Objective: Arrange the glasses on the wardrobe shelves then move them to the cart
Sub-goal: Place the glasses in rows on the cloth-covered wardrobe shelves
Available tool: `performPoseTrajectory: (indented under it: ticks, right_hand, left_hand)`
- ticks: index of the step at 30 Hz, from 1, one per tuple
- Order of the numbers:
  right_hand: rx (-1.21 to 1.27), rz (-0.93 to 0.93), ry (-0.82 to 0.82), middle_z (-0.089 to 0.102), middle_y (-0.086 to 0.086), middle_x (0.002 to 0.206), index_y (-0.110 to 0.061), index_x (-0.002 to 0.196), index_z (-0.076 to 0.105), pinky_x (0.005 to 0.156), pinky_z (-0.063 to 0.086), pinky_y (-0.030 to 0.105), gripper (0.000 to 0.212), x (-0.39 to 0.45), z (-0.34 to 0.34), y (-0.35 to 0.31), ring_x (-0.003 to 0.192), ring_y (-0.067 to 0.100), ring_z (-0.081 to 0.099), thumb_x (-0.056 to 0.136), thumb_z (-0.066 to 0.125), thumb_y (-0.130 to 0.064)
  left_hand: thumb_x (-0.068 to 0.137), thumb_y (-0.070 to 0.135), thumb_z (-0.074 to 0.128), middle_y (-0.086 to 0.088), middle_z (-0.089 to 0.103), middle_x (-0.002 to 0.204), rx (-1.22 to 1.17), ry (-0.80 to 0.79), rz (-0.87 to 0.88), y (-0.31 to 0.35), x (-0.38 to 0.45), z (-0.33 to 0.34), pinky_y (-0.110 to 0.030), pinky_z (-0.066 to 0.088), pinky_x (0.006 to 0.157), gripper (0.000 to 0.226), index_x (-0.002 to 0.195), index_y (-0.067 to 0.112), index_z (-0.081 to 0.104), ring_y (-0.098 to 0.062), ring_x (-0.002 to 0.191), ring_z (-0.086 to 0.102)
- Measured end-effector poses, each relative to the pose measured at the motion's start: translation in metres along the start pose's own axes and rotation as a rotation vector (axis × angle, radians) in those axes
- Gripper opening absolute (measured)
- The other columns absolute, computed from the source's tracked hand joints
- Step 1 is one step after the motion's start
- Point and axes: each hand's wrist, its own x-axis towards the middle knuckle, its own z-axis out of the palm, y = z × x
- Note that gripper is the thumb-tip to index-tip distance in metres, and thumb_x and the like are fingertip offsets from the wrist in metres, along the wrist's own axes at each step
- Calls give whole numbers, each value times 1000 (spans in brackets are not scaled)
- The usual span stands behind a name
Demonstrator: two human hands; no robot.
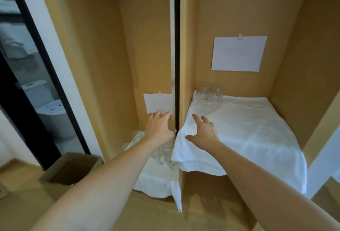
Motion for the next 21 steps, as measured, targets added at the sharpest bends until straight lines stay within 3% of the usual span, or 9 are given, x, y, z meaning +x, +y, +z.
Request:
performPoseTrajectory:
  ticks: [11,21]
  right_hand:
    - [-13,-15,-79,28,9,161,-31,156,24,110,40,45,87,-39,65,-72,141,35,31,84,72,-45]
    - [4,-64,-201,31,5,156,-35,155,24,107,41,45,89,6,128,-95,139,34,33,80,71,-46]
  left_hand:
    - [90,38,66,-1,22,165,17,-33,-76,-87,-50,-20,-49,33,116,72,155,30,36,-27,151,16]
    - [88,41,67,-6,27,162,20,-88,-184,-158,-29,3,-48,28,119,74,155,30,35,-33,149,21]
